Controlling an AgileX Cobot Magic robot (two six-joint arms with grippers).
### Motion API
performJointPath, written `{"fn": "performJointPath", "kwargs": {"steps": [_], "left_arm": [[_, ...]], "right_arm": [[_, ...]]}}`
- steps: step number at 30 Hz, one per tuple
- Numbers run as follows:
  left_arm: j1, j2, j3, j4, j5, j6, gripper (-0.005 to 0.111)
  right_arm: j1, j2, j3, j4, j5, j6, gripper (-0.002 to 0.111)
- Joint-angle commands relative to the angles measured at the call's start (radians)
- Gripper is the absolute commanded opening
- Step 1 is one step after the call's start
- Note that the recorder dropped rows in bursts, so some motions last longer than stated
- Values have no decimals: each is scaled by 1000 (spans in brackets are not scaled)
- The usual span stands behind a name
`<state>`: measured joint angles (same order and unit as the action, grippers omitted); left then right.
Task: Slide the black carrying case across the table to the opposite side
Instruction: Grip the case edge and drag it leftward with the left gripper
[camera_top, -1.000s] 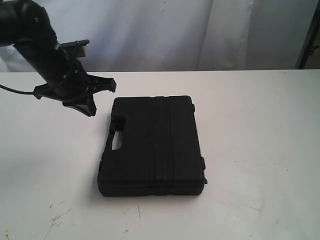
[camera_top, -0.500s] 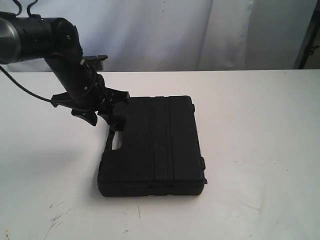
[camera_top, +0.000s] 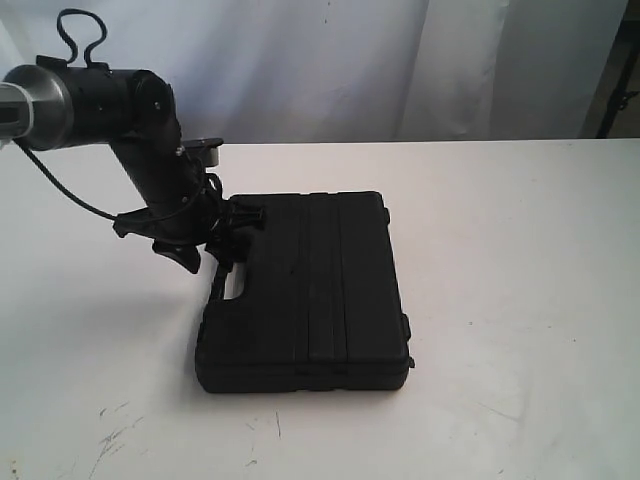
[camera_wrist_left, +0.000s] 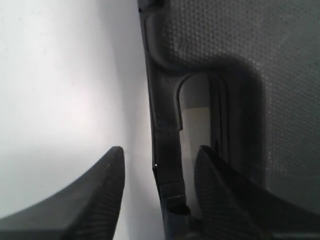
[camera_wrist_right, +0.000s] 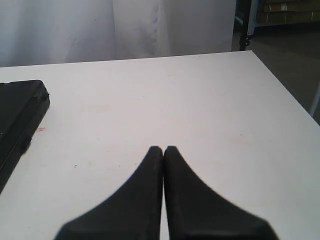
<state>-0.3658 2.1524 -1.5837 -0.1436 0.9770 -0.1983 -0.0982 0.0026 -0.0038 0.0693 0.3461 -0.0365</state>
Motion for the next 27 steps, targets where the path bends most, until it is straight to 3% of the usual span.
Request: {"fn": "performJointPath", "kwargs": {"steps": [1,20,23,27], "left_arm": [[-6,14,-4,-11,-12,-10,44],[-6,81,-4,-38,-57,-10,43],[-6,81,-4,-34,-53,-10,34],[-6,81,-4,-26,-34,-5,11]], "right_arm": [[-5,-3,4,-1,0,-9,0],[-5,-3,4,-1,0,-5,0],[-5,-3,4,-1,0,-5,0],[-5,-3,4,-1,0,-5,0]]}}
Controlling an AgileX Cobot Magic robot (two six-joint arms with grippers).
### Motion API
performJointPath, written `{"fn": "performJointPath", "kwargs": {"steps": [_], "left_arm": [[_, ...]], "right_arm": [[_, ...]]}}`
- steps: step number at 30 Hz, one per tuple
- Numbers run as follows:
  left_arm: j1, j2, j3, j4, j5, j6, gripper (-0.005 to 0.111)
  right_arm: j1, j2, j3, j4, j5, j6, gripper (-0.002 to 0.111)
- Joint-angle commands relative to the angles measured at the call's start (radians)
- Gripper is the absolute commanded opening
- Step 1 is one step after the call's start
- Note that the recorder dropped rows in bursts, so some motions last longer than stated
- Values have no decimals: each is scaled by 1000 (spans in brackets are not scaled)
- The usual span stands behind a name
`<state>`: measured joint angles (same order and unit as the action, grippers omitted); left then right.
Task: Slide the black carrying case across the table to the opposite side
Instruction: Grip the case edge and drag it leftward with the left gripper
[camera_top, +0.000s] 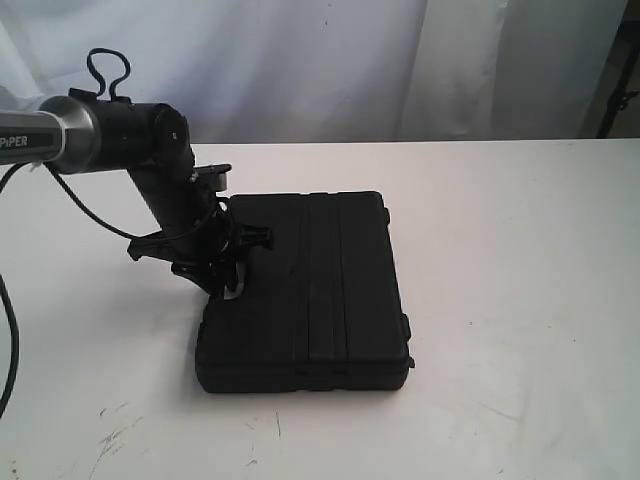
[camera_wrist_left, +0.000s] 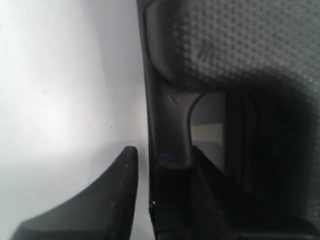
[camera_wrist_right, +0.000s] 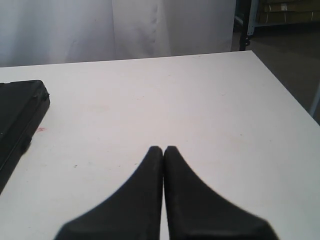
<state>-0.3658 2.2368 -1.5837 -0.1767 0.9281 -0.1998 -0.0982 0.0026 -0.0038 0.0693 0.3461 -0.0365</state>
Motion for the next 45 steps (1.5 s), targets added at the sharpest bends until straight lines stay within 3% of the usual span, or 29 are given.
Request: {"fn": "performJointPath", "kwargs": {"steps": [1,2,12,23,45], "left_arm": [[-6,-3,-4,12,23,-3,5],[-6,-3,-4,26,29,-3,0],[-1,-48,36,207,70,-72,0],[143,-128,141,209,40,-45,0],[246,-131,141,317,57,26,0]], "right_arm": [[-5,-3,4,-1,0,-5,0],[-5,-3,4,-1,0,-5,0],[-5,-3,4,-1,0,18,0],[-5,-3,4,-1,0,18,0],[-5,-3,4,-1,0,18,0]]}}
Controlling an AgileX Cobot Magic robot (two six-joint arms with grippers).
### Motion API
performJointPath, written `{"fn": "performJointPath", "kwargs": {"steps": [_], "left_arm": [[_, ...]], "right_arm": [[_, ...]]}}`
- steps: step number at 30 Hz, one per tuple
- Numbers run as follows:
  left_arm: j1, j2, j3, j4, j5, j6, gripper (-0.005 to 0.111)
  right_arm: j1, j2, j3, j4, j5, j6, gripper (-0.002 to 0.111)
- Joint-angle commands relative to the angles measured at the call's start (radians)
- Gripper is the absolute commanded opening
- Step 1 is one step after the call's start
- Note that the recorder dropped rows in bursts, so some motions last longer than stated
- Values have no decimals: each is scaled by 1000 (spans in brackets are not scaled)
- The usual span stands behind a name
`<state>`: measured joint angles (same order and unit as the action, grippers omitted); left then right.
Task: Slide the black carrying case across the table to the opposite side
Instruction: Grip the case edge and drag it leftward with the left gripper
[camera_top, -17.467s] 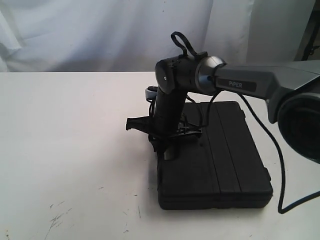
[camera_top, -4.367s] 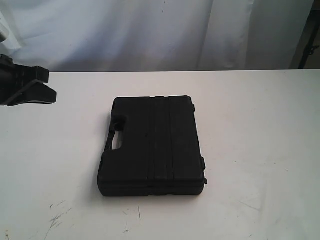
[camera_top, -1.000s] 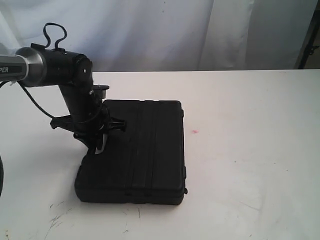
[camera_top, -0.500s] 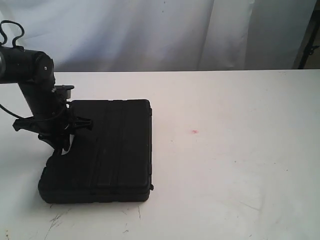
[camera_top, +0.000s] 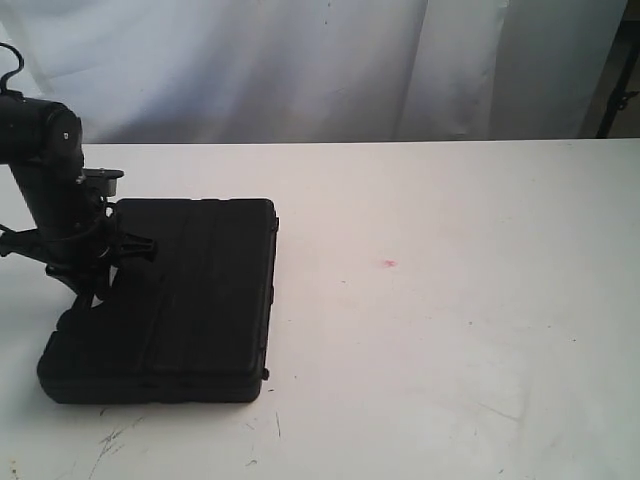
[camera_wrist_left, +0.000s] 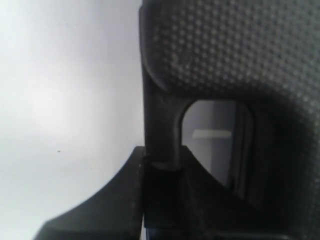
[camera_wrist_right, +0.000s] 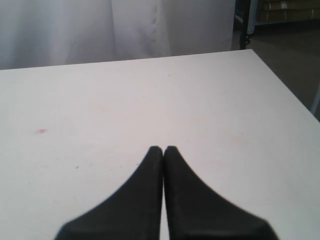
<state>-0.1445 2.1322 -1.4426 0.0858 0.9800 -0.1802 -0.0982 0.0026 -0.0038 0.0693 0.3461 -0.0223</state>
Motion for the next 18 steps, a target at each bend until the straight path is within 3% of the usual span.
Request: {"fn": "performJointPath", "kwargs": {"steps": [1,18], "left_arm": [[29,-26,0,55,8,6,0],[82,-26,-6,107,-15,85,0]], "right_arm": [[-5,-3,4,-1,0,3,0],[-5,-3,4,-1,0,13,0]]}}
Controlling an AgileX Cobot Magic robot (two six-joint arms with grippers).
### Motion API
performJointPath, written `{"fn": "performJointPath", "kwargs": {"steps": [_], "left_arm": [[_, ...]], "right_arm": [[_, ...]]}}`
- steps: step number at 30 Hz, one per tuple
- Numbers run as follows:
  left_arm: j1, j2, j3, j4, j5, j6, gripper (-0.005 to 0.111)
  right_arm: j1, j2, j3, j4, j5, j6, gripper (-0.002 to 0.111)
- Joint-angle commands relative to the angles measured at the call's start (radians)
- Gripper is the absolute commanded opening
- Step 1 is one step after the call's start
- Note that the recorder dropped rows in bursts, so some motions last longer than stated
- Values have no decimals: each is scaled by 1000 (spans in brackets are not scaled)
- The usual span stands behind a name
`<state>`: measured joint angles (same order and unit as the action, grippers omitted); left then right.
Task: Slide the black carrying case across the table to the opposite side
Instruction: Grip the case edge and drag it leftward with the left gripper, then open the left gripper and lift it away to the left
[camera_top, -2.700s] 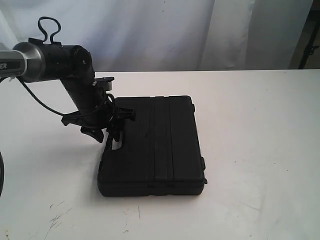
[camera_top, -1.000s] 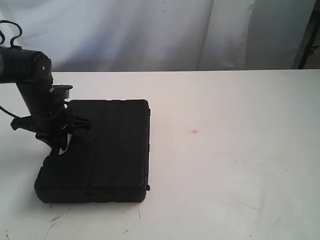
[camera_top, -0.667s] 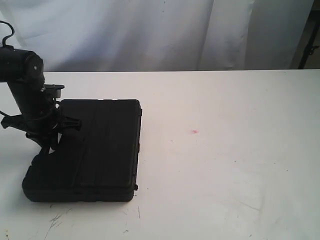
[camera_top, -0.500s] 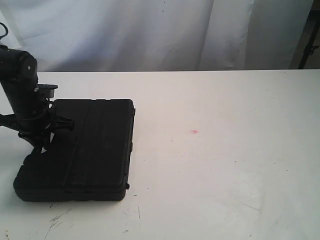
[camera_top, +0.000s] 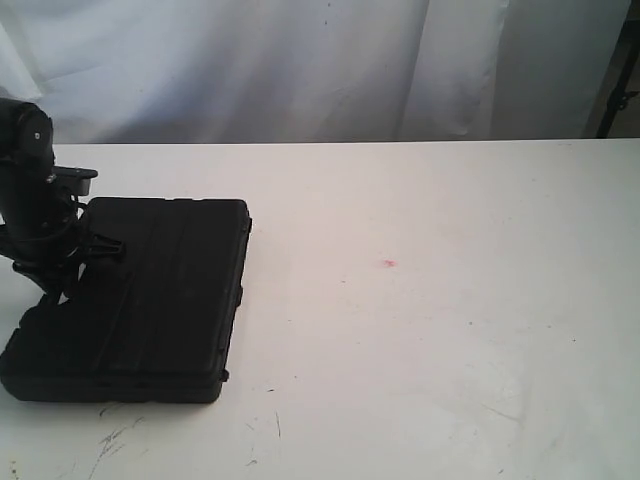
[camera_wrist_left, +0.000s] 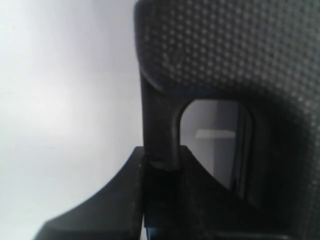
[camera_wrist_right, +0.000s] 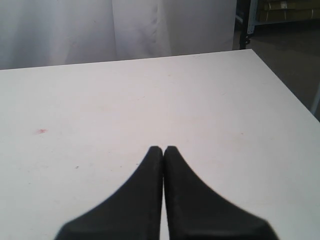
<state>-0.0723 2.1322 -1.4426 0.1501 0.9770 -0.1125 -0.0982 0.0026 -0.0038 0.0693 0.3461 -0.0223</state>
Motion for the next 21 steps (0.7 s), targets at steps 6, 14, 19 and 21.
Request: {"fn": "performJointPath", "kwargs": {"steps": [6,14,19,21], "left_arm": [[9,-26,-6,35,-12,17,0],[9,-26,-6,27,-12,8,4],[9,-26,-6,-7,-12,10,31],[9,-26,-6,-15,-12,12,45]], "right_arm": [[-5,-3,4,-1,0,13,0],[-5,-3,4,-1,0,13,0],[-5,-3,4,-1,0,13,0],[-5,-3,4,-1,0,13,0]]}}
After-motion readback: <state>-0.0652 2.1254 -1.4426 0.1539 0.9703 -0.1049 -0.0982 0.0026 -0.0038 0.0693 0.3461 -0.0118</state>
